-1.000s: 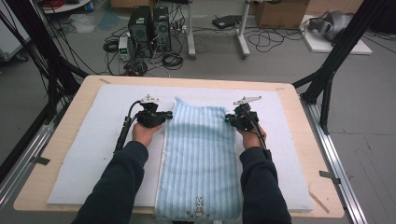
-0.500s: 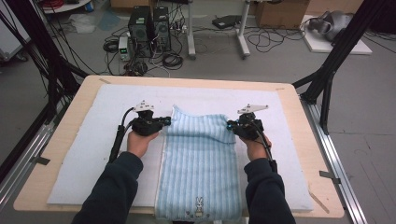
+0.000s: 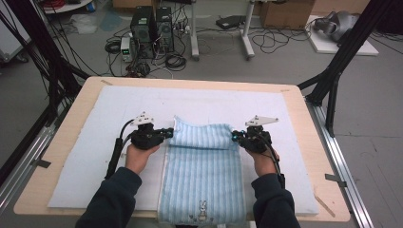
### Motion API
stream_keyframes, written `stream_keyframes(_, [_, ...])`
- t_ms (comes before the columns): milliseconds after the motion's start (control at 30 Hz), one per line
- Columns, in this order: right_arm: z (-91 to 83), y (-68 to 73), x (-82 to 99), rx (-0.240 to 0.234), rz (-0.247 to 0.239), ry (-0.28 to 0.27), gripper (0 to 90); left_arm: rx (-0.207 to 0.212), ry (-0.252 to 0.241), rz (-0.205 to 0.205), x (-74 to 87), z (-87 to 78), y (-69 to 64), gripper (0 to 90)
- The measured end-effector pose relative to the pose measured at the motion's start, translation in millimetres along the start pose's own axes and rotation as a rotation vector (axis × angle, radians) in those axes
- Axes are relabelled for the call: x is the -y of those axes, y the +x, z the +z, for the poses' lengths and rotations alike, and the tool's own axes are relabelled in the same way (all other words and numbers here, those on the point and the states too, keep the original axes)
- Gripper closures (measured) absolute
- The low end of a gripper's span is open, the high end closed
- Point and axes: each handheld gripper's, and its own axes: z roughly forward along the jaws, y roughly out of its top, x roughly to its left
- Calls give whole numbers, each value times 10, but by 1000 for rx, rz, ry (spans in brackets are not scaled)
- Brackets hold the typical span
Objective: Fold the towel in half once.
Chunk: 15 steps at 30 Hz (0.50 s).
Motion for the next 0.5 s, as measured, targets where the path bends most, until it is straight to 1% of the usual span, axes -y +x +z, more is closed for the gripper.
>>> stream_keyframes(33, [-12, 18, 21, -5, 0, -5, 834, 4, -10, 0, 26, -22, -19, 876])
stream_keyframes(133, [-58, 81, 106, -4, -6, -12, 835, 18, -15, -4, 98, -79, -57, 876])
stream_keyframes(167, [-73, 97, 134, -11, -5, -17, 834, 23, 1, 6, 112, -90, -69, 876])
stream_keyframes(200, [-87, 114, 159, -11, -3, -19, 834, 25, -4, 9, 134, -105, -93, 876])
stream_keyframes(233, [-98, 126, 185, -12, -6, -19, 835, 36, -8, 3, 153, -120, -112, 876])
stream_keyframes(300, [-123, 149, 237, -14, -3, -15, 834, 40, -4, 15, 187, -148, -143, 876])
stream_keyframes(367, [-147, 163, 279, -19, 3, -12, 834, 50, 3, 11, 228, -173, -167, 875])
stream_keyframes(433, [-180, 190, 327, -25, 3, -14, 833, 53, 13, 23, 265, -198, -191, 875])
stream_keyframes(500, [-210, 224, 368, -35, 0, -14, 832, 57, 15, 15, 307, -221, -205, 875])
